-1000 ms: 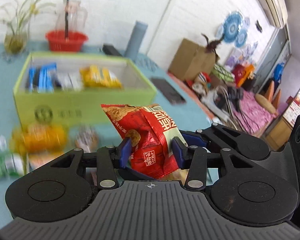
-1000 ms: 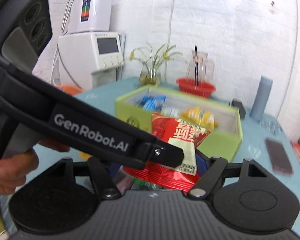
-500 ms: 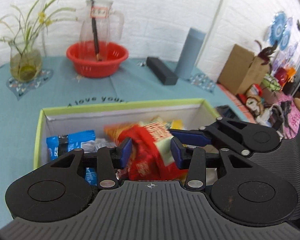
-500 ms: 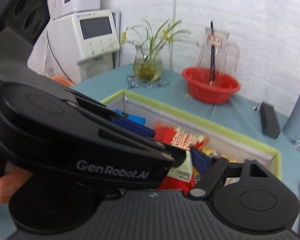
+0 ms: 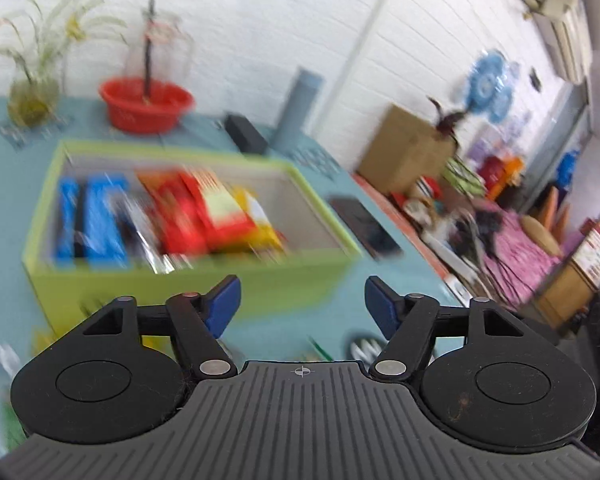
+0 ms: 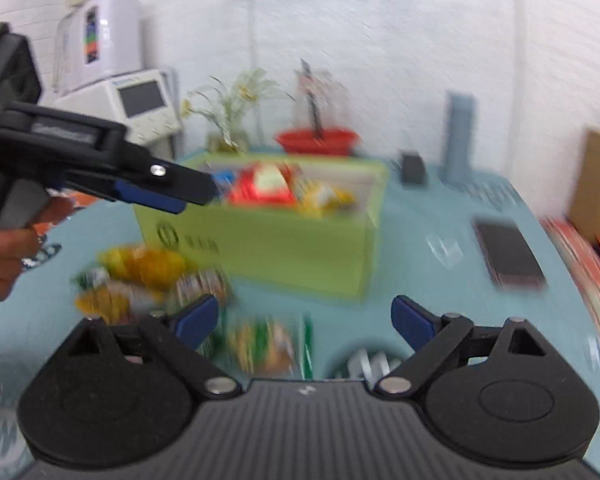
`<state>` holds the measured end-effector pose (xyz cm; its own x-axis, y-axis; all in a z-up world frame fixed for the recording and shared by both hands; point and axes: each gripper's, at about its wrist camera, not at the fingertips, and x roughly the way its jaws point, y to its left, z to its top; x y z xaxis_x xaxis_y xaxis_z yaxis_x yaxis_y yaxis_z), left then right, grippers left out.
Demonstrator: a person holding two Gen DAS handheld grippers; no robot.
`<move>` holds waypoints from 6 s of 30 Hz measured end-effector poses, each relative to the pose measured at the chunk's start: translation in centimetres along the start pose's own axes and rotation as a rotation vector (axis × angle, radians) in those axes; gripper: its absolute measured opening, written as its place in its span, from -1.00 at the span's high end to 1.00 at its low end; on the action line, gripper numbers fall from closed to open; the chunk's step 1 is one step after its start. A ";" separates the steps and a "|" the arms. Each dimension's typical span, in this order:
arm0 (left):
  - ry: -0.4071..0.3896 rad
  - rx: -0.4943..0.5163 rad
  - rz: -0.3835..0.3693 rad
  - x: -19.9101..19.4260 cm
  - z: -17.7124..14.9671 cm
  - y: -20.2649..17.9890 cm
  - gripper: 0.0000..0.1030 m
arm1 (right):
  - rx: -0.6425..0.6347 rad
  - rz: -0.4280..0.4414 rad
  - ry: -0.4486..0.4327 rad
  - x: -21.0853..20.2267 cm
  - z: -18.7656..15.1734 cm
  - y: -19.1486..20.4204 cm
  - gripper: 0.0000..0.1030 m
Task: Organize snacks
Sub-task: 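Reach the left gripper to the clear bread packet and grasp it, then lower the bread packet into the lime-green box and open the left gripper, then grasp the dark red chocolate wafer pack with the left gripper, then carry the chocolate wafer pack into the lime-green box and release it, then grasp the yellow chips bag with the left gripper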
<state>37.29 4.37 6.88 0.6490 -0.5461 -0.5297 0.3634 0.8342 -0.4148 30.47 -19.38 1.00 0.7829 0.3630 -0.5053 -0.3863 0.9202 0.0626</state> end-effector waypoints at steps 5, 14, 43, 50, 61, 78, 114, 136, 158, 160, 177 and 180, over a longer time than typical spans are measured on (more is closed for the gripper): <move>0.187 -0.096 -0.095 2.6 -7.3 -3.6 0.03 | 0.127 -0.013 0.051 -2.7 -5.5 -0.8 -0.80; 0.279 -0.117 -0.052 5.6 -10.4 -6.4 0.45 | 0.049 0.074 0.088 -2.1 -7.9 2.6 -0.79; 0.081 -0.061 -0.007 2.4 -2.0 -5.4 0.89 | -0.041 0.009 -0.072 -0.6 1.4 4.0 -0.05; -0.018 0.008 0.084 5.5 7.0 -3.4 0.90 | -0.082 0.047 -0.105 6.3 9.9 2.0 -0.06; 0.033 0.047 0.165 13.5 10.1 1.3 0.83 | -0.090 0.070 -0.032 15.3 11.7 -0.1 -0.23; -0.040 0.056 0.190 -2.7 -0.8 2.5 0.21 | -0.079 0.210 -0.024 3.2 1.8 8.0 -0.84; 0.181 -0.114 0.090 -3.8 -14.1 -1.4 0.45 | -0.136 0.177 0.138 0.6 -6.7 14.3 -0.81; 0.062 -0.028 0.097 -4.9 -10.3 -1.8 0.66 | -0.148 0.141 0.024 -0.8 -2.7 13.7 -0.17; -0.021 0.143 0.148 10.0 8.8 1.3 0.36 | -0.146 0.060 -0.080 13.8 12.0 3.0 -0.54; -0.044 0.144 0.138 8.9 8.9 0.9 0.36 | -0.143 0.054 -0.127 12.3 12.2 3.1 -0.71; -0.177 0.029 0.249 -8.0 -2.3 3.9 -0.10 | -0.147 0.242 -0.054 2.6 2.3 10.6 -0.81; -0.116 -0.083 0.277 -8.7 -5.7 6.7 0.00 | -0.134 0.326 0.014 4.4 1.1 13.0 -0.81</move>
<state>30.28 14.32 4.48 0.7893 -0.2820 -0.5453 0.1088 0.9384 -0.3278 29.49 -5.68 0.54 0.6016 0.6315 -0.4891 -0.6762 0.7286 0.1091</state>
